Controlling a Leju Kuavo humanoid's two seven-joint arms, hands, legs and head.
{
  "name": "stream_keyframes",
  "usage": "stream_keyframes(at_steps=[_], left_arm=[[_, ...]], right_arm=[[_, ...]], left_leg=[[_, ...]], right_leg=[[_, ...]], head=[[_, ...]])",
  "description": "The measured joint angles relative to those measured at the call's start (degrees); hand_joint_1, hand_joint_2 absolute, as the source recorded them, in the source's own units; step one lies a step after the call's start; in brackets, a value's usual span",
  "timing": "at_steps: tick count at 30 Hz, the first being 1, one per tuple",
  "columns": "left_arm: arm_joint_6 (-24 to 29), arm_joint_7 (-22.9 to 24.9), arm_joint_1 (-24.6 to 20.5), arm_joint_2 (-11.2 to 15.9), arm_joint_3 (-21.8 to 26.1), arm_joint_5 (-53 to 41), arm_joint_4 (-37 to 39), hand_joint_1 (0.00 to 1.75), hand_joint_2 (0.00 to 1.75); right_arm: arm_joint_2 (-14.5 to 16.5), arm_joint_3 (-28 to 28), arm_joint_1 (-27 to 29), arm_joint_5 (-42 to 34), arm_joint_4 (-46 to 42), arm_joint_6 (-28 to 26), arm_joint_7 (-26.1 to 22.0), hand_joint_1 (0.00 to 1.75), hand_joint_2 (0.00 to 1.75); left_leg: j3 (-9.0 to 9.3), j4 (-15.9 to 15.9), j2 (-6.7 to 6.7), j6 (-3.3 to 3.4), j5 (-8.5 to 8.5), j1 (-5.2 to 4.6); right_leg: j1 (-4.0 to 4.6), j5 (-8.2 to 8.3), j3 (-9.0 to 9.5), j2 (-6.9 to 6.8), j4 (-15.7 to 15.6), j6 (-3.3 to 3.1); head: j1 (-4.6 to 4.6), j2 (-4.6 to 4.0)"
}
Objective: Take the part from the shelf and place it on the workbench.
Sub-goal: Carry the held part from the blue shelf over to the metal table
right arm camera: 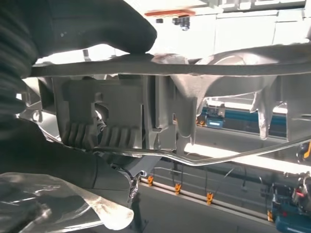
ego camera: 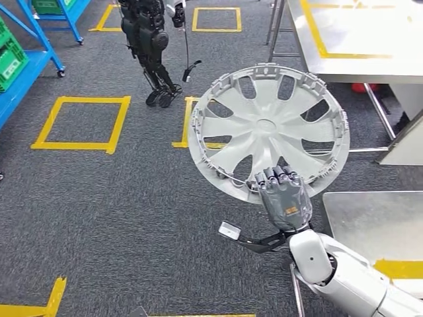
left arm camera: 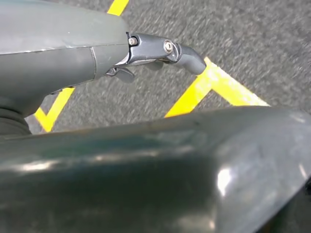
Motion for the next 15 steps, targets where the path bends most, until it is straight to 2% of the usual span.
stream_keyframes(at_steps=[2, 3, 4, 5, 6, 7, 8, 9, 10, 11, 13, 14, 15], left_arm=[[0.16, -0.03, 0.09, -0.07, 0.02, 0.00, 0.00, 0.00, 0.00], [0.22, -0.03, 0.18, -0.11, 0.02, 0.00, 0.00, 0.00, 0.00], [0.30, -0.03, 0.26, -0.19, 0.02, -0.01, 0.00, 0.00, 0.00], [0.37, -0.03, 0.30, -0.28, 0.02, -0.03, 0.00, 0.00, 0.00], [0.44, -0.03, 0.33, -0.41, 0.02, -0.04, 0.00, 0.00, 0.00], [0.53, -0.03, 0.35, -0.55, 0.02, -0.06, 0.00, 0.00, 0.00], [0.60, -0.03, 0.37, -0.65, 0.02, -0.07, 0.00, 0.00, 0.00], [0.67, -0.03, 0.39, -0.73, 0.02, -0.07, 0.00, 0.00, 0.00], [0.73, -0.03, 0.42, -0.75, 0.02, -0.07, 0.00, 0.00, 0.00], [0.78, -0.03, 0.44, -0.77, 0.02, -0.07, 0.00, 0.00, 0.00], [0.83, -0.03, 0.45, -0.80, 0.02, -0.07, 0.00, 0.00, 0.00], [0.84, -0.03, 0.44, -0.81, 0.02, -0.07, 0.00, 0.00, 0.00], [0.85, -0.03, 0.44, -0.81, 0.02, -0.07, 0.00, 0.00, 0.00]], right_arm=[[0.00, -0.01, -0.09, 0.03, 0.02, 0.03, 0.00, 1.75, 1.75], [0.02, 0.03, -0.07, 0.06, 0.02, 0.04, 0.00, 1.75, 1.75], [0.02, 0.08, 0.02, 0.09, 0.02, 0.05, 0.00, 1.75, 1.75], [-0.01, 0.11, 0.13, 0.09, 0.02, 0.06, 0.00, 1.75, 1.75], [-0.04, 0.12, 0.26, 0.06, 0.03, 0.07, 0.00, 1.75, 1.75], [-0.08, 0.09, 0.36, 0.03, 0.03, 0.07, 0.00, 1.75, 1.75], [-0.10, 0.04, 0.40, 0.00, 0.03, 0.07, 0.00, 1.75, 1.75], [-0.11, -0.02, 0.40, -0.01, 0.01, 0.07, 0.00, 1.75, 1.75], [-0.11, -0.10, 0.39, 0.02, -0.03, 0.07, 0.00, 1.75, 1.75], [-0.11, -0.17, 0.41, 0.04, -0.07, 0.07, 0.00, 1.75, 1.75], [-0.15, -0.26, 0.58, 0.07, -0.13, 0.07, 0.00, 1.75, 1.75], [-0.20, -0.31, 0.66, 0.06, -0.13, 0.07, 0.00, 1.75, 1.75], [-0.25, -0.35, 0.69, 0.03, -0.13, 0.08, 0.00, 1.75, 1.75]], left_leg=[[0.12, -0.18, 1.45, 0.35, 0.06, 0.02], [0.12, -0.17, 2.22, 0.43, 0.01, 0.00], [0.12, -0.16, 2.95, 0.45, -0.05, 0.00], [0.13, -0.14, 3.66, 0.42, -0.11, 0.01], [0.17, -0.10, 4.32, 0.31, -0.20, 0.05], [0.23, -0.02, 4.88, 0.12, -0.33, 0.08], [0.28, 0.08, 5.42, -0.16, -0.51, 0.03], [0.29, 0.26, 5.96, -0.49, -0.72, -0.12], [0.32, 0.39, 6.45, -0.81, -0.90, -0.32], [0.41, 0.41, 6.97, -1.08, -1.02, -0.51], [0.72, 0.32, 7.90, -1.60, -1.27, -0.54], [0.79, 0.60, 7.61, -1.87, -1.73, -0.42], [0.44, 1.77, 6.68, -2.08, -2.67, -0.29]], right_leg=[[0.01, -3.17, -2.99, -3.33, 6.09, 0.51], [-0.16, -4.65, -4.76, -3.88, 9.81, 0.77], [-0.33, -5.42, -6.01, -4.14, 12.47, 1.00], [-0.48, -5.28, -6.36, -4.34, 13.34, 1.18], [-0.61, -4.22, -5.59, -4.65, 12.09, 1.30], [-0.68, -2.49, -3.69, -5.23, 8.73, 1.34], [-0.55, -1.13, -1.43, -6.48, 4.64, 1.32], [-0.41, -0.14, 0.55, -7.40, 1.19, 1.04], [-0.24, 0.25, 1.79, -8.01, -0.99, 0.69], [-0.05, 0.10, 2.25, -8.18, -1.82, 0.29], [-0.04, 0.19, 2.27, -6.89, -1.92, -0.54], [-0.10, 0.23, 2.34, -6.33, -2.01, -0.87], [-0.19, 0.32, 2.43, -5.79, -2.11, -1.24]], head=[[0.45, 0.00], [0.51, 0.00], [0.51, 0.00], [0.53, 0.00], [0.54, 0.00], [0.55, 0.00], [0.57, 0.00], [0.54, 0.00], [0.53, 0.00], [0.50, 0.00], [0.47, 0.00], [0.41, 0.00], [0.34, 0.00]])
